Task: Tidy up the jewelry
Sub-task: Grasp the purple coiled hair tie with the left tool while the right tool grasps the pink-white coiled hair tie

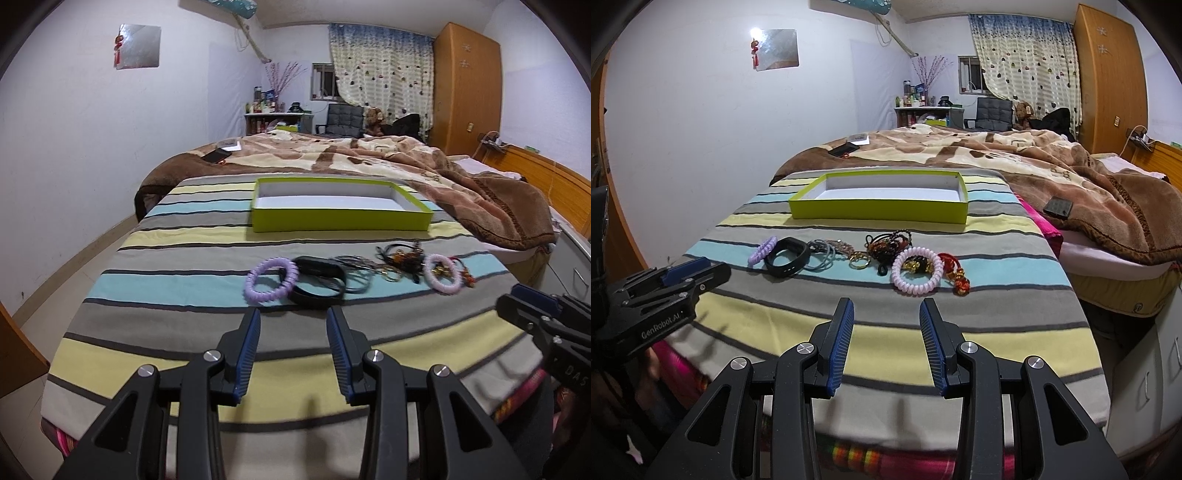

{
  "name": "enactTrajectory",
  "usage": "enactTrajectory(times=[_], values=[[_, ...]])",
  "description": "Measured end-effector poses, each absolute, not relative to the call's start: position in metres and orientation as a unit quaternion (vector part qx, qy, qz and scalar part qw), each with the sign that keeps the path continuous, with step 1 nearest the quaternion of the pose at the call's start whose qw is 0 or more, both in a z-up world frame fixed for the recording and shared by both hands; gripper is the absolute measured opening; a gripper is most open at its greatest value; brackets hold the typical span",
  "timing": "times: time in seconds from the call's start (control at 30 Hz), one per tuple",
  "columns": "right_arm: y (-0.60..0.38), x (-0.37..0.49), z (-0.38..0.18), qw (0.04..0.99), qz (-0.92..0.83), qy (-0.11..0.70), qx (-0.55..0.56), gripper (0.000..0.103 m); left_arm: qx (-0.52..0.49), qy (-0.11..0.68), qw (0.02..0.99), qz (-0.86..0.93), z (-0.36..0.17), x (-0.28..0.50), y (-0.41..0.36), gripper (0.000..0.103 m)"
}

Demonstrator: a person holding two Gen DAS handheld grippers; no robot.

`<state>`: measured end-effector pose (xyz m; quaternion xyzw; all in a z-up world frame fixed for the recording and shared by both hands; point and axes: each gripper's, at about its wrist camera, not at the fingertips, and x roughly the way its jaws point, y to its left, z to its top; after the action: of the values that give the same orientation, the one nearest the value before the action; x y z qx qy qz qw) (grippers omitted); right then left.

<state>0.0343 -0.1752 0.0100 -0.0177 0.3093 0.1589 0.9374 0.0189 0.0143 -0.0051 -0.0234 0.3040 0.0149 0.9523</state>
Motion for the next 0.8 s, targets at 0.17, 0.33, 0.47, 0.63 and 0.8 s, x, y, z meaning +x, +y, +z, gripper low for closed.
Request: enactTrajectory(times=[0.17, 0.33, 0.47, 0.63, 0.8], values=[[-0.179, 0.056, 0.005, 0.935, 0.157, 0.318, -0.016, 0.038, -0.036, 0.316, 0.947, 0.037, -0.006, 0.040, 0.034, 0.039], [-0.180, 0.074, 0.000, 0.931, 0.155, 0.330, -0.020, 0.038, -0.042, 0.335, 0.940, 0.051, -0.010, 0.060, 0.047, 0.039], [-0.183, 0.091, -0.004, 0.928, 0.150, 0.342, -0.021, 0.038, -0.032, 0.354, 0.933, 0.052, -0.017, 0.075, 0.051, 0.039], [-0.191, 0.114, -0.010, 0.921, 0.139, 0.362, -0.020, 0.038, -0.036, 0.383, 0.922, 0.047, -0.025, 0.093, 0.055, 0.039], [-0.192, 0.130, -0.018, 0.909, 0.141, 0.391, -0.009, 0.038, -0.039, 0.406, 0.912, 0.045, -0.032, 0.103, 0.057, 0.039]])
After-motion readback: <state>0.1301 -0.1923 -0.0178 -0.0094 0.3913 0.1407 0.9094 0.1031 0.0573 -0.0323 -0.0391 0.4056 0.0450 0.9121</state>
